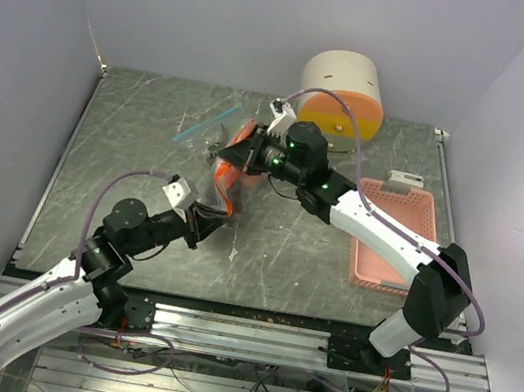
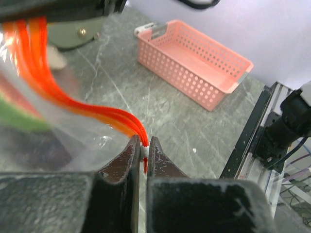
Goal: Open the zip-top bag and remove the fake food
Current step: Unzip the zipper food storage bag at the center of the board, then open the zipper of the food storage bag at the center of the board, then pick up the fake fruit from the zipper food storage bag.
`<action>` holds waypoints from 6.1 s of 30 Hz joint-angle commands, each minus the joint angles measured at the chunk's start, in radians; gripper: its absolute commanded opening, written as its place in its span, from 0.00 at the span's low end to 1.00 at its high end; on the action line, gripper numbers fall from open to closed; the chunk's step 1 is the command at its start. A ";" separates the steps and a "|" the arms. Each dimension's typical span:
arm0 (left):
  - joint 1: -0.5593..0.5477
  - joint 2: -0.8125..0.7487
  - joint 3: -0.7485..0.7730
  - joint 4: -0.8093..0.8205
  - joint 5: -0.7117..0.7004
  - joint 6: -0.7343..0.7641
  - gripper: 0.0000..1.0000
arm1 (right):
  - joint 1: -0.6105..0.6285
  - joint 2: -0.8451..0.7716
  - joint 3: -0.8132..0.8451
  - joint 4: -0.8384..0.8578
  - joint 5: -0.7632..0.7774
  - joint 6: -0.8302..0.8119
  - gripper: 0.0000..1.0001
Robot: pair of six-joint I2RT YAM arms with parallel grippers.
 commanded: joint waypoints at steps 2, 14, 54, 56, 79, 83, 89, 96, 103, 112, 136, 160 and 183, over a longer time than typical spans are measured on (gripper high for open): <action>-0.006 -0.081 0.116 -0.107 -0.026 0.028 0.07 | 0.021 0.014 0.049 0.100 -0.065 -0.014 0.00; -0.007 0.028 -0.037 0.151 0.027 -0.067 0.07 | -0.095 -0.057 -0.396 0.207 -0.072 0.009 0.00; -0.249 0.428 -0.087 0.542 -0.093 -0.093 0.18 | -0.098 -0.626 -0.778 0.017 0.275 0.065 0.54; -0.259 0.441 -0.077 0.542 -0.097 -0.087 0.18 | -0.098 -0.623 -0.777 0.013 0.280 0.067 0.58; -0.313 0.398 -0.029 0.456 -0.294 -0.082 1.00 | -0.098 -0.571 -0.805 0.039 0.268 0.065 0.00; -0.313 0.410 0.084 0.290 -0.400 -0.096 1.00 | -0.097 -0.580 -0.801 0.031 0.272 0.049 0.00; -0.312 0.554 0.165 0.304 -0.485 -0.188 1.00 | -0.098 -0.626 -0.784 -0.020 0.309 0.018 0.36; -0.313 0.736 0.307 0.199 -0.521 -0.232 0.93 | -0.099 -0.726 -0.804 -0.110 0.403 0.021 0.42; -0.341 0.752 0.318 0.169 -0.583 -0.241 0.90 | -0.117 -0.751 -0.846 -0.159 0.436 0.029 0.38; -0.394 0.725 0.293 0.142 -0.626 -0.254 0.90 | -0.265 -0.737 -0.931 -0.079 0.247 0.008 0.39; -0.527 0.799 0.329 0.109 -0.800 -0.257 0.96 | -0.272 -0.647 -0.979 0.182 0.000 0.013 0.22; -0.601 0.988 0.524 -0.045 -0.951 -0.274 0.75 | -0.266 -0.694 -0.996 0.283 -0.126 0.097 0.00; -0.602 0.931 0.527 -0.062 -0.979 -0.302 0.07 | -0.275 -0.694 -0.978 0.123 0.096 -0.002 0.25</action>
